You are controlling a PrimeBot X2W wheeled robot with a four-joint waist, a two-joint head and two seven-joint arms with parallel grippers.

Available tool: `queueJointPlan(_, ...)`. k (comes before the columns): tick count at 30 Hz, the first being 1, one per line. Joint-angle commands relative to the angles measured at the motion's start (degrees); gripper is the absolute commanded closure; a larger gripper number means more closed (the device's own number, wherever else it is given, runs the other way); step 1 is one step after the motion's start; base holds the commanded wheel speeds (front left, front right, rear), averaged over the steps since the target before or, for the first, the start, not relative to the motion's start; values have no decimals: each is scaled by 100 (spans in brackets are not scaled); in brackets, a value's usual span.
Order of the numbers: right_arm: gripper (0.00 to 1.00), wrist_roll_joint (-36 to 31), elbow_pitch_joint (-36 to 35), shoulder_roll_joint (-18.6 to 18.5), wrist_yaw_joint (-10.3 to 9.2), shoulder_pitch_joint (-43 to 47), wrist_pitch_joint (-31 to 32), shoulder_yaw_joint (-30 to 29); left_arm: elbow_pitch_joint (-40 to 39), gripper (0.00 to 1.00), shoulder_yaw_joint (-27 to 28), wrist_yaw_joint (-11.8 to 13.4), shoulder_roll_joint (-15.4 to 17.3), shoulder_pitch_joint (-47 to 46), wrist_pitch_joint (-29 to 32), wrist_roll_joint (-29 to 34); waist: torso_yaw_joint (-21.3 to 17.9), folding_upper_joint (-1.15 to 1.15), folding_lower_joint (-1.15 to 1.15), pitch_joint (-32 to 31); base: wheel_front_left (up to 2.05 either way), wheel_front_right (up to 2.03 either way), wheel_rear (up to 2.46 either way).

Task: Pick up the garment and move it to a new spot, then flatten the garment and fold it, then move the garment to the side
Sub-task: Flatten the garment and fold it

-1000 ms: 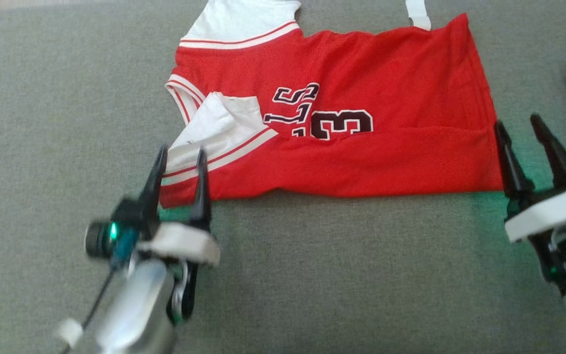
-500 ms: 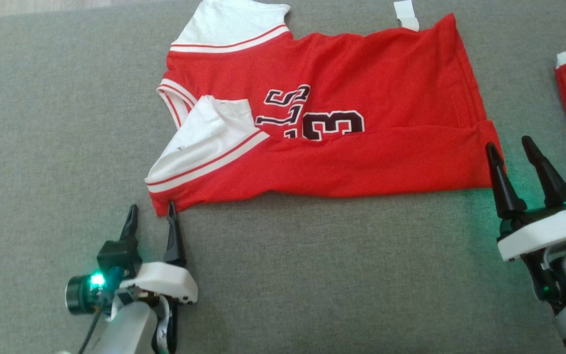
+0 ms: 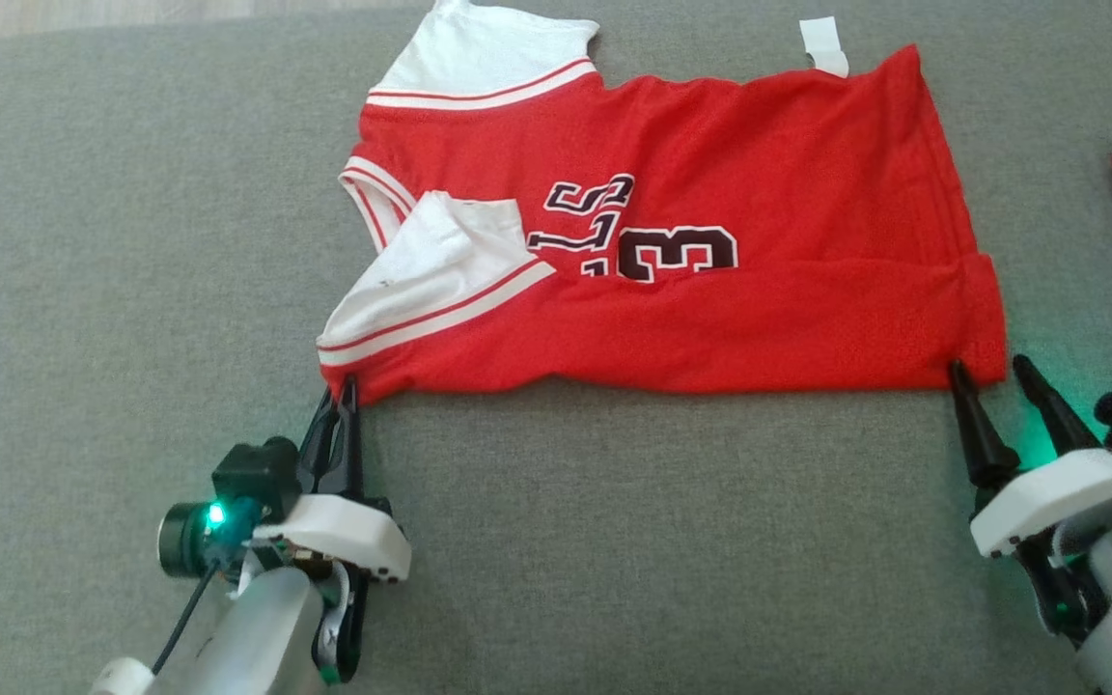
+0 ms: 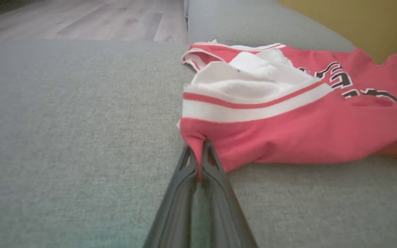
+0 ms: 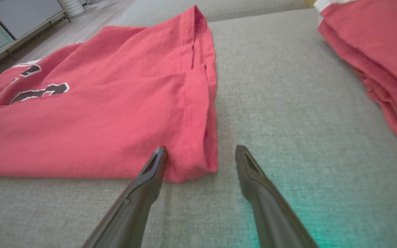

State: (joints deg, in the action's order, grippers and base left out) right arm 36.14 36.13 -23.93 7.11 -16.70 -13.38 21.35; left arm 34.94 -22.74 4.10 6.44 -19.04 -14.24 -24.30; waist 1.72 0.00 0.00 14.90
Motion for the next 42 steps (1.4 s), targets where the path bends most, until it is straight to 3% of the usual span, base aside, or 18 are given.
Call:
queueJointPlan(1,0,66,-57,-58,37,-150,26,94,-188,100,154,4,92,-163,-68,50,21,0,0,-12,0,0,0)
queueJointPlan(2,0,119,30,-33,37,-187,78,138,-252,100,173,-3,97,-157,-70,77,36,0,0,-19,0,0,0)
queueJointPlan(3,29,175,86,-16,37,-220,131,202,-330,100,193,-7,109,-144,-72,119,48,0,0,-27,0,0,0)
queueJointPlan(4,69,238,125,-11,37,-246,164,259,-392,100,207,-12,119,-119,-72,157,59,0,0,-36,0,0,0)
queueJointPlan(5,100,304,165,-15,37,-266,188,300,-457,100,224,-9,129,-94,-73,195,70,0,0,-46,0,0,0)
queueJointPlan(10,100,583,205,-155,37,-306,162,496,-707,100,287,-65,189,102,-74,304,104,0,0,-149,0,0,0)
queueJointPlan(21,100,1191,-258,-869,37,226,122,947,-1172,100,204,-203,416,908,81,197,115,0,0,-654,0,0,0)
queueJointPlan(31,100,1624,-884,-1538,37,1274,291,960,-2256,100,0,-201,764,2074,798,13,77,0,0,-1015,0,0,0)
queueJointPlan(38,100,1691,-1020,-1599,37,1655,411,746,-2822,100,-145,-189,922,2536,1448,-172,7,0,0,-1049,0,0,0)
queueJointPlan(39,73,1699,-1009,-1559,37,1671,428,723,-2833,100,-152,-180,918,2533,1484,-183,-1,0,0,-1057,0,0,0)
queueJointPlan(40,32,1707,-985,-1515,37,1680,435,684,-2821,100,-163,-187,913,2524,1520,-202,-8,0,0,-1066,0,0,0)
queueJointPlan(41,0,1682,-958,-1485,37,1685,434,655,-2796,100,-177,-195,905,2503,1546,-214,-11,0,0,-1071,0,0,0)
queueJointPlan(42,0,1646,-933,-1459,37,1686,419,622,-2763,85,-197,-200,894,2470,1574,-214,-14,0,0,-1071,0,0,0)
